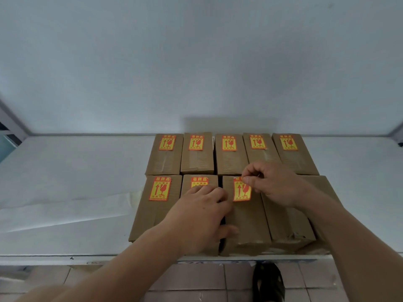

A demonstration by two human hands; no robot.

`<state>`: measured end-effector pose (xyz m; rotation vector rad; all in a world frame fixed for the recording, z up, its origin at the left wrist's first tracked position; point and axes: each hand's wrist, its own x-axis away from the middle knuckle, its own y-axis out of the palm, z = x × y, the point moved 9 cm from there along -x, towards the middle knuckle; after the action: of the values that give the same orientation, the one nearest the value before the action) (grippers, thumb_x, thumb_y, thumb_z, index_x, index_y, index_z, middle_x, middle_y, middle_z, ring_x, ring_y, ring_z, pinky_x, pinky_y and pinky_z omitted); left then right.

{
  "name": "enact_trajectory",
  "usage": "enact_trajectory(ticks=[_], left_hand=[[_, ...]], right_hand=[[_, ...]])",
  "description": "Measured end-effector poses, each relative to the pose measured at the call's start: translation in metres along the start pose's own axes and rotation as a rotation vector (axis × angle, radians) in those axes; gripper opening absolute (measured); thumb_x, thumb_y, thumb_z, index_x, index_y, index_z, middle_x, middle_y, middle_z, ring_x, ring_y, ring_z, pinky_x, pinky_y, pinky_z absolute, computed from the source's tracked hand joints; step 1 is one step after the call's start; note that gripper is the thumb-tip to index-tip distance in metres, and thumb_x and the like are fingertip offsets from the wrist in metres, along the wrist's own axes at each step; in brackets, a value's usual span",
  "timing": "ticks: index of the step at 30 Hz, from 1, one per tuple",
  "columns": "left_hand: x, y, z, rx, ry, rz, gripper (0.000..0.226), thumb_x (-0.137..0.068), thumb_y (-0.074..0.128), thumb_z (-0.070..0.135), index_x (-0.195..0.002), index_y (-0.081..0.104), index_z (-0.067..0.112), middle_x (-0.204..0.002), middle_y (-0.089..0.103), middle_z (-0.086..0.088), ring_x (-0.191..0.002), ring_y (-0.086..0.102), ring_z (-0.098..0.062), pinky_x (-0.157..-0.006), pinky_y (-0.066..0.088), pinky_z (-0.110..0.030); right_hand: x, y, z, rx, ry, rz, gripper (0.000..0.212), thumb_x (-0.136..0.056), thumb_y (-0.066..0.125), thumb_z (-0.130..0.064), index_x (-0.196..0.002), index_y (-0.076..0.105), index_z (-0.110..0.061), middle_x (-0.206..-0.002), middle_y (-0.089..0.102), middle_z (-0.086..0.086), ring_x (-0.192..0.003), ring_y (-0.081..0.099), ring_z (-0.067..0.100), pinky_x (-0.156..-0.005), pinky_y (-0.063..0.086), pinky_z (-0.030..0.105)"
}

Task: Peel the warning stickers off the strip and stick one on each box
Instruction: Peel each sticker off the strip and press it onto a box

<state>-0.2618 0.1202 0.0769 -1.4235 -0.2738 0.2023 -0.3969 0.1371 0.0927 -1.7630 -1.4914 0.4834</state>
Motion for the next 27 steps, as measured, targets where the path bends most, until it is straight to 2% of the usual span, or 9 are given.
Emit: enact_trajectory(ticks=[7,15,27], left_hand=[[-0.001,-0.001,0.001,0.001,-0.005,0.011,0.057,-0.09,0.031,0.066,-0.131,0.05,0.031,-0.133,0.045,0.009,-0.127,0.033,-0.015,-0.107,0.026,-0.036],[-0.001,-0.002,0.0,0.006,-0.01,0.011,0.057,-0.09,0.032,0.065,-0.131,0.05,0.03,-0.132,0.046,0.007,-0.126,0.034,-0.015,-0.108,0.026,-0.036],[-0.002,-0.002,0.0,0.005,-0.012,0.01,0.058,-0.09,0.033,0.066,-0.132,0.049,0.03,-0.133,0.045,0.007,-0.126,0.034,-0.016,-0.108,0.027,-0.036]], right_hand=[[-0.001,0.003,0.001,0.005,0.018,0.009,0.006,-0.097,0.053,-0.026,-0.098,0.059,-0.029,-0.089,0.061,-0.012,-0.077,0.054,0.001,-0.065,0.038,0.015],[-0.005,0.007,0.005,0.053,0.027,0.008,0.006,-0.096,0.055,-0.028,-0.099,0.059,-0.03,-0.092,0.061,-0.013,-0.085,0.056,0.002,-0.068,0.041,0.017],[-0.011,0.011,0.009,0.188,0.042,0.061,0.008,-0.094,0.056,-0.035,-0.101,0.058,-0.032,-0.093,0.056,-0.017,-0.086,0.053,0.001,-0.068,0.04,0.016]])
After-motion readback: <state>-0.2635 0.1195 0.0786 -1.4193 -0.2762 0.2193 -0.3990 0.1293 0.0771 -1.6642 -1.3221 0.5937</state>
